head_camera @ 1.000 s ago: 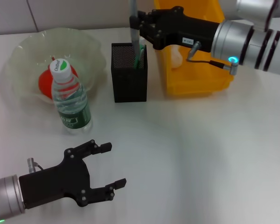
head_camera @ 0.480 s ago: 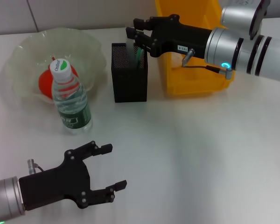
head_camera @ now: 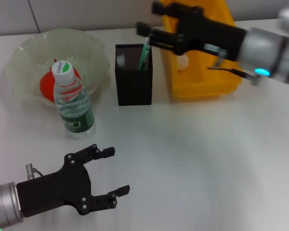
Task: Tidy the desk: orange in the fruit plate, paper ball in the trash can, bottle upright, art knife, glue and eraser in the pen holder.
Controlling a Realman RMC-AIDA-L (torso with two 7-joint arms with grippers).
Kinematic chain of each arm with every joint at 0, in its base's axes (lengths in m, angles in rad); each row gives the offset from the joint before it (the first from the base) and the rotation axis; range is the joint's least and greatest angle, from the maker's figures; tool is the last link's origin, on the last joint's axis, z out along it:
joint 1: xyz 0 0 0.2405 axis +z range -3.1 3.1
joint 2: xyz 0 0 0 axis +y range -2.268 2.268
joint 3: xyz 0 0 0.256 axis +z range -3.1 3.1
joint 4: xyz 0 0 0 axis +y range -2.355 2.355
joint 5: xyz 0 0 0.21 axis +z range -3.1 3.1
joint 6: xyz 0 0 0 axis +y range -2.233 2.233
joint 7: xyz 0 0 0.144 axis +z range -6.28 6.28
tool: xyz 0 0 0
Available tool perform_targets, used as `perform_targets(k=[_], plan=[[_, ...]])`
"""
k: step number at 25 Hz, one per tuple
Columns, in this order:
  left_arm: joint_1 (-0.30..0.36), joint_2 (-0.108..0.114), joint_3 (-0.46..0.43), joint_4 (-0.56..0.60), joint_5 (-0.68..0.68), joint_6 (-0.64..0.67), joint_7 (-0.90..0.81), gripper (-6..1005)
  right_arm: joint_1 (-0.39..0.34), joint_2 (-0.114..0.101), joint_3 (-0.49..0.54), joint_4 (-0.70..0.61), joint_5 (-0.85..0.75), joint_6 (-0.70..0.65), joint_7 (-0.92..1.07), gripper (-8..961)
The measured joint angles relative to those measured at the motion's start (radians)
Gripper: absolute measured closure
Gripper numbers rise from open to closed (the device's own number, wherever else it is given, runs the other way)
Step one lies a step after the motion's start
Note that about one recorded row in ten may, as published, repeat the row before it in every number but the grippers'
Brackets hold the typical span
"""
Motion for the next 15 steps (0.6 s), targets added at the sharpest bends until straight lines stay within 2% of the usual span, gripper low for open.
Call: perform_targets(k=[2, 3, 4, 7, 9, 12, 15], plan=[[0.002, 0.001, -0.003, 0.001, -0.001, 0.014, 0.0, 151, -0.111, -0.002, 0.013, -0.075, 0.018, -0.125, 0.001, 256], [0.002, 0.001, -0.003, 0.001, -0.001, 0.014, 0.0, 151, -0.111, -0.002, 0.013, -0.075, 0.018, -0.125, 0.001, 213], [0.002, 0.002, -0.004, 0.002, -0.001, 0.015, 0.0, 151, -0.141, -0.002, 0.018, -0.08, 0.016, -0.169, -0.006, 169], [-0.001, 0.003, -0.016, 0.003, -0.002, 0.016, 0.0, 151, -0.217, -0.003, 0.051, -0.015, -0.042, -0.324, -0.107, 157], [-0.002, 0.003, -0.022, 0.004, -0.002, 0.018, 0.0, 151, -0.227, -0.004, 0.062, 0.02, -0.062, -0.355, -0.152, 149], [-0.005, 0.003, -0.05, 0.004, -0.002, 0.042, -0.011, 150, -0.246, -0.005, 0.096, 0.154, -0.162, -0.438, -0.295, 138], [-0.01, 0.005, -0.056, 0.004, -0.001, 0.046, -0.03, 150, -0.246, -0.006, 0.103, 0.198, -0.205, -0.443, -0.332, 126]])
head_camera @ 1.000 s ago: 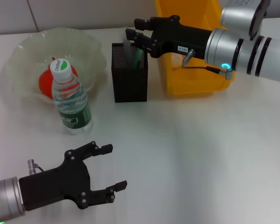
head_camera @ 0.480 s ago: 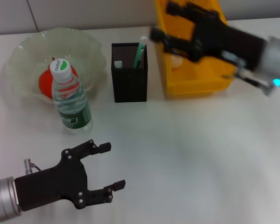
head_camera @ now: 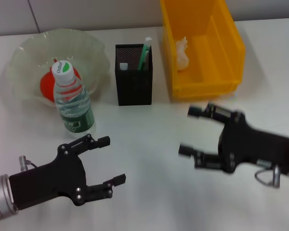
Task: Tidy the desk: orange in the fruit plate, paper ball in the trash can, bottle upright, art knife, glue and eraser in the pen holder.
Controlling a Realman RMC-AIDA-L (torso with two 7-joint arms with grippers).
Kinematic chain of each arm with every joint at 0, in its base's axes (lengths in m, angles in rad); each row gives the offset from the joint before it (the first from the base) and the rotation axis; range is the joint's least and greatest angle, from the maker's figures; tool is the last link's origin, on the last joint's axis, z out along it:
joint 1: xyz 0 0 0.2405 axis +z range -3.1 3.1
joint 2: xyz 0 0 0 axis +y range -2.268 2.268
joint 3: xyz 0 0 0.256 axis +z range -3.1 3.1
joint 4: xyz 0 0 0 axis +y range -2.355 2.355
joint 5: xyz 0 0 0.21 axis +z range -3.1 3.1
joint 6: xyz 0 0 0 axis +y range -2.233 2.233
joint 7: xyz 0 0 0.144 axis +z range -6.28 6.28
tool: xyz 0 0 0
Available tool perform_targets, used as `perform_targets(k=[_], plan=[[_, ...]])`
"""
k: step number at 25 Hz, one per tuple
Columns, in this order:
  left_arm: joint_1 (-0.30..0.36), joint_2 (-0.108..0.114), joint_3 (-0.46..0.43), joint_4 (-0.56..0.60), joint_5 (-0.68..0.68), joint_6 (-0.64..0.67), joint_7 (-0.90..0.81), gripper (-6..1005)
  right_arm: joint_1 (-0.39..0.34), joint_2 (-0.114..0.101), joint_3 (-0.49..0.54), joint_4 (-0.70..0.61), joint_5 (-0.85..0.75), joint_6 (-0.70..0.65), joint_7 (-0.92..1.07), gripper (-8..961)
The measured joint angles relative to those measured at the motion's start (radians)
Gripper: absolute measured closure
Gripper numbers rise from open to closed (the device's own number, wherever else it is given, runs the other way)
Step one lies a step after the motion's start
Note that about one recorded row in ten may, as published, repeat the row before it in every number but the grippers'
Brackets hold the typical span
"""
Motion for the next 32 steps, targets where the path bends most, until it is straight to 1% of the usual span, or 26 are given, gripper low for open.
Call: perform_targets(k=[8, 17, 32], plan=[[-0.017, 0.014, -0.001, 0.003, 0.007, 0.008, -0.085, 150, 0.011, -0.009, -0.004, 0.058, -0.053, -0.006, -0.03, 127], [-0.014, 0.01, -0.002, 0.008, 0.007, 0.004, -0.088, 150, 0.012, -0.006, -0.004, 0.064, -0.081, 0.006, -0.031, 126], [-0.012, 0.006, -0.002, 0.008, 0.007, 0.003, -0.085, 150, 0.011, -0.004, 0.001, 0.068, -0.081, 0.024, -0.032, 127]])
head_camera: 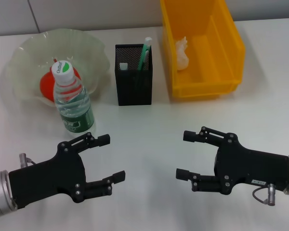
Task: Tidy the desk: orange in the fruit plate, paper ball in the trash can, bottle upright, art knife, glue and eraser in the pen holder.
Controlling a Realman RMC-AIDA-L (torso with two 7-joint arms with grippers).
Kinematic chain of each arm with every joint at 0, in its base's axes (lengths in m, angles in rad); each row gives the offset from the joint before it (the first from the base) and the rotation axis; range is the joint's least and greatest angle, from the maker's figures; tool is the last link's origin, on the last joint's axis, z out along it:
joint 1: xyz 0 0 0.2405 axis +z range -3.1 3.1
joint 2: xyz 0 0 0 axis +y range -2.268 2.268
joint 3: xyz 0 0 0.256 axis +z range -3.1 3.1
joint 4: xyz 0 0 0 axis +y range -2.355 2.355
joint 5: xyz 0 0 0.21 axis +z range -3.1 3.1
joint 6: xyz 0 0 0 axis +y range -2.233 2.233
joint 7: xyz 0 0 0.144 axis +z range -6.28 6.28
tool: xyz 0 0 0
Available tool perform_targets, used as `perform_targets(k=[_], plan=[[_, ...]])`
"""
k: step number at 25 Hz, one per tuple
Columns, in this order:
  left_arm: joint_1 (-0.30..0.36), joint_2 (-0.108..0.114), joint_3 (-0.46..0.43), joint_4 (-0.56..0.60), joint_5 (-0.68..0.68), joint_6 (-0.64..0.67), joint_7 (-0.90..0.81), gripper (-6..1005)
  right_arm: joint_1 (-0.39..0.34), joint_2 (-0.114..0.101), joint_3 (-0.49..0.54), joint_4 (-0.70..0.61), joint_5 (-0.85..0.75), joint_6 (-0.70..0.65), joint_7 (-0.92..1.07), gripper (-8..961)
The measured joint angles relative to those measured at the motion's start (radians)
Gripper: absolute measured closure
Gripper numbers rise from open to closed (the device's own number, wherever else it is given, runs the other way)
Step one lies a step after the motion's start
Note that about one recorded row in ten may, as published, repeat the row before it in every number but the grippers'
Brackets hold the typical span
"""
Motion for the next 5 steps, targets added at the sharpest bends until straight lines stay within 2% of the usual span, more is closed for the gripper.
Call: perform_targets(k=[5], plan=[[-0.003, 0.0, 0.0, -0.004, 0.0, -0.002, 0.002, 150, 0.003, 0.002, -0.001, 0.0, 0.0, 0.004, 0.0, 126]])
